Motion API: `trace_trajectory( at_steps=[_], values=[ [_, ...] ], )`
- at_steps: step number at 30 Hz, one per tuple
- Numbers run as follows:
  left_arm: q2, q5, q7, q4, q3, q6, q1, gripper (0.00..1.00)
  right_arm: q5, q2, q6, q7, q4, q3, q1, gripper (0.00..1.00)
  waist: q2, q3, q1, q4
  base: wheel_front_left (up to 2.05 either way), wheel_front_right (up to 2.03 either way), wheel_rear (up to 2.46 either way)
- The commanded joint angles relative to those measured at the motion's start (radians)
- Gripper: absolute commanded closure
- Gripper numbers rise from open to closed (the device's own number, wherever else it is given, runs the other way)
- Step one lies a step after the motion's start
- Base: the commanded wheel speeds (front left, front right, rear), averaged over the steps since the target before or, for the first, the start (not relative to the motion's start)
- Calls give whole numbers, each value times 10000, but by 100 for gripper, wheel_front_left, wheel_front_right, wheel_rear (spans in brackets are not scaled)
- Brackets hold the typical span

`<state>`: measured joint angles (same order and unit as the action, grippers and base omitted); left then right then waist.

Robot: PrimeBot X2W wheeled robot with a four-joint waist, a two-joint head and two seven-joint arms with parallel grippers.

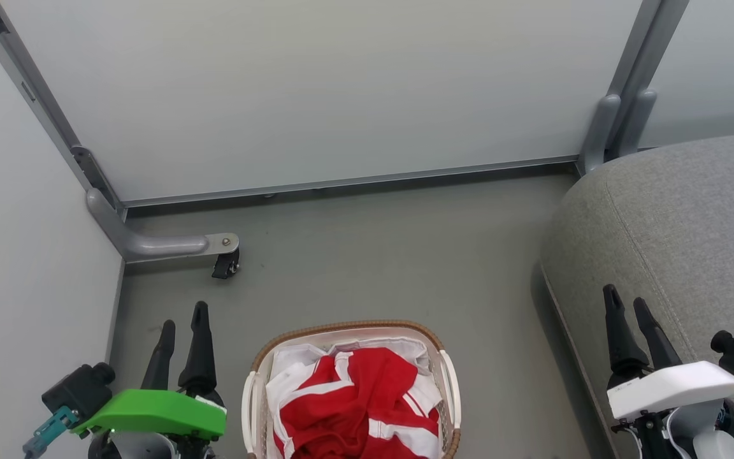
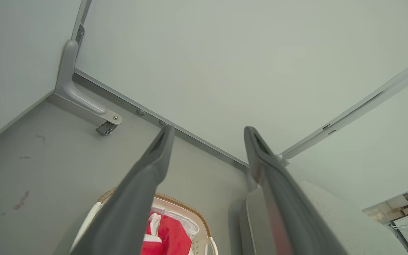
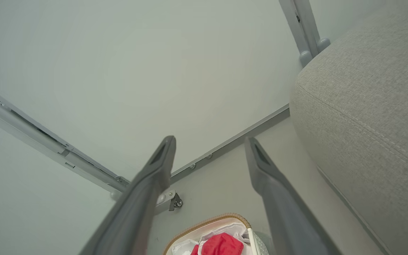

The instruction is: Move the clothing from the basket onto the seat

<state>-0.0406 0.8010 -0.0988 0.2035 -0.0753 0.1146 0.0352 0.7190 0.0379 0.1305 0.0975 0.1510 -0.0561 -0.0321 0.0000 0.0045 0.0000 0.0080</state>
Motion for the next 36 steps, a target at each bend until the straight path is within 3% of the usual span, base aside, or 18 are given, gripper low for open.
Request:
trace_trajectory(
  at_steps=[1,16,36],
  values=[
    [-67,-406,-103,-34,-59,-9,8,0,-415,68,4,119,-148,25,-10,0,0,2,0,4,0,0,0],
    [-83,-2310,-522,336,-173,-69,-206,0,-2462,91,4,536,-10,232,83,0,0,5,0,49,0,0,0],
    [-105,-3942,-994,770,-395,35,-242,0,-4571,114,4,1010,-8,462,177,0,0,29,0,103,0,0,0]
  ],
)
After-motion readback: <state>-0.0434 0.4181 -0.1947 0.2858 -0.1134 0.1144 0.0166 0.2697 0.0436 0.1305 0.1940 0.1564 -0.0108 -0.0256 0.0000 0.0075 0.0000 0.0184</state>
